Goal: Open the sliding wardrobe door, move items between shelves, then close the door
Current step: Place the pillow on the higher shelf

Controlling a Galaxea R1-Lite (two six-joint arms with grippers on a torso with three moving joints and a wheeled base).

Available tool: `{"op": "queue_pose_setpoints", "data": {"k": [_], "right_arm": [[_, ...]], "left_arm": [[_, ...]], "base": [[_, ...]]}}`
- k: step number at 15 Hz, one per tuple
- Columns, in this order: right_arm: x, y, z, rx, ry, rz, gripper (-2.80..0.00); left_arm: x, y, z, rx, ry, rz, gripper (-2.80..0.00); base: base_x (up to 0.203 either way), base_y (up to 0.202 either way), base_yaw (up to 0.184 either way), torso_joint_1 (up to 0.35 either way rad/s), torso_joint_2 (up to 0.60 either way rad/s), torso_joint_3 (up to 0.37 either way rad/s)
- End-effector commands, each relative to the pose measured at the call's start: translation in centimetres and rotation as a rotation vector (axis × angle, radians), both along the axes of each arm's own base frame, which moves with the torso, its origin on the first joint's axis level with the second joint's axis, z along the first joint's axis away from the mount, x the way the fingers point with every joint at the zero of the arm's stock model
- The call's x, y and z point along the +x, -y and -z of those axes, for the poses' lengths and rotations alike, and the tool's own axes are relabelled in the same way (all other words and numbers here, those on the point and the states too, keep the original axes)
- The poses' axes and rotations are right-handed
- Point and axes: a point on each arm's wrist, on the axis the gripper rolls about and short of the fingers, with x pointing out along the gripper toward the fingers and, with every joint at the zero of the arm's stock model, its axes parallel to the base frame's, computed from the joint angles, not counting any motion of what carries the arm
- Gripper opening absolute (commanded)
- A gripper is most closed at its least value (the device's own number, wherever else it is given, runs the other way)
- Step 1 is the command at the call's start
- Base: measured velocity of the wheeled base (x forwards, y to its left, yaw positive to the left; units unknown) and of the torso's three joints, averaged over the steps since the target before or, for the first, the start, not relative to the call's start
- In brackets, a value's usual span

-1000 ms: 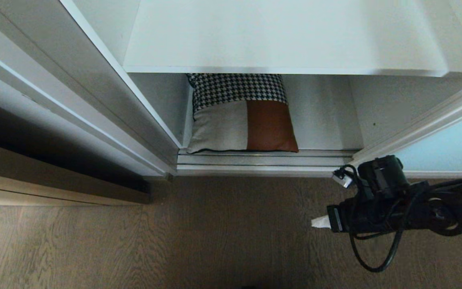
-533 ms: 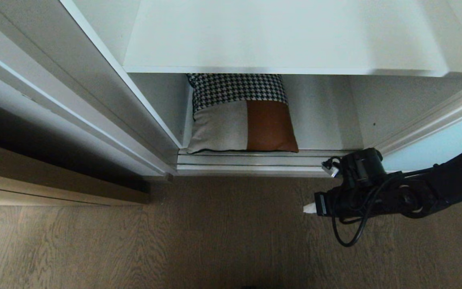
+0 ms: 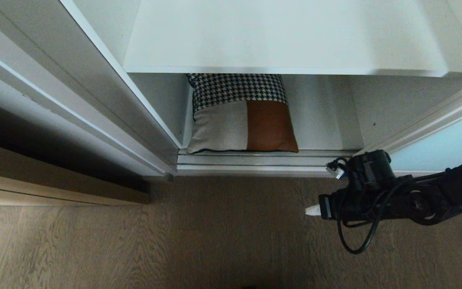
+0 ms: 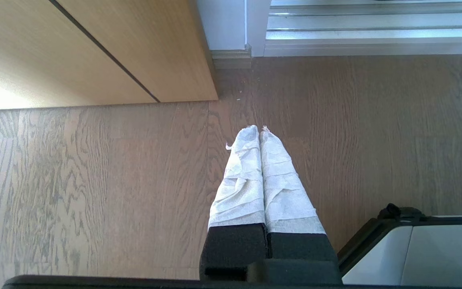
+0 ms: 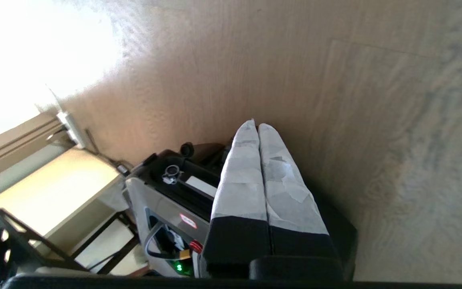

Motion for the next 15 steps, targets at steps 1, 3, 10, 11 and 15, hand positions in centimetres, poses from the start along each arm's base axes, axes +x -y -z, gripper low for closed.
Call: {"op": "queue_pose_setpoints", "data": {"k": [1, 3, 10, 11, 15], "right_arm": [[0.7, -0.3, 2.3, 0.001, -0.044, -0.018, -2.80], [1.1, -1.4, 2.8, 0.009, -0.021, -0.044, -2.80], [2.2, -1.9, -2.2, 0.038, 0.078, -0.035, -2.80], [2.8, -1.4, -2.8, 0.048, 0.098, -0.024, -2.80], [7.4, 0.4, -1.6, 0.079, 0.173, 0.031, -2.80]], "left_arm": [[0.0, 0.0, 0.0, 0.000, -0.002, 0.000, -2.80], [0.0, 0.0, 0.0, 0.000, -0.002, 0.000, -2.80], [0.0, 0.0, 0.0, 0.000, -0.002, 0.000, -2.80], [0.0, 0.0, 0.0, 0.000, -0.002, 0.000, -2.80], [0.0, 0.0, 0.0, 0.000, -0.002, 0.000, -2.80]], "base": [[0.000, 0.000, 0.000, 0.000, 0.00, 0.000], [0.000, 0.000, 0.000, 0.000, 0.00, 0.000], [0.000, 0.000, 0.000, 0.000, 0.00, 0.000], [0.000, 0.000, 0.000, 0.000, 0.00, 0.000], [0.000, 0.000, 0.000, 0.000, 0.00, 0.000]]}}
